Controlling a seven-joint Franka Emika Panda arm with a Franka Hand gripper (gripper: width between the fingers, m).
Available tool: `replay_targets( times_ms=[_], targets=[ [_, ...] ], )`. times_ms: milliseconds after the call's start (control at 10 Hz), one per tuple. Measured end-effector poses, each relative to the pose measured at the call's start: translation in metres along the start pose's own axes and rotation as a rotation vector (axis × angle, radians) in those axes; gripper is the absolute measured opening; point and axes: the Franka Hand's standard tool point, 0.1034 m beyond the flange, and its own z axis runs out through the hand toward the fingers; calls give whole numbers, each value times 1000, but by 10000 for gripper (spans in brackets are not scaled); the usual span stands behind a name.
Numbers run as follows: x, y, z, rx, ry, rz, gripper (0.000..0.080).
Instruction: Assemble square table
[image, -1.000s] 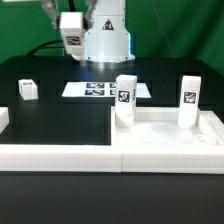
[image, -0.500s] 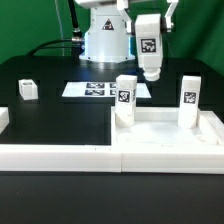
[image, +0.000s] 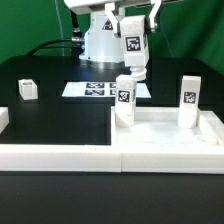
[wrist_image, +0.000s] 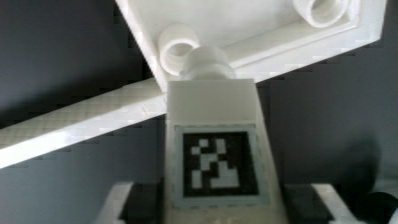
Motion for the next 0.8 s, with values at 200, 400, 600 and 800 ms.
replay_targets(
  times_ms=[200, 400, 600, 800],
  targets=[
    [-26, -56, 23, -24, -40, -58, 290],
    [-25, -89, 48, -72, -104, -153, 290],
    [-24, -97, 54, -73, -98, -150, 290],
    [-25, -96, 54, -74, -99, -150, 290]
  ],
)
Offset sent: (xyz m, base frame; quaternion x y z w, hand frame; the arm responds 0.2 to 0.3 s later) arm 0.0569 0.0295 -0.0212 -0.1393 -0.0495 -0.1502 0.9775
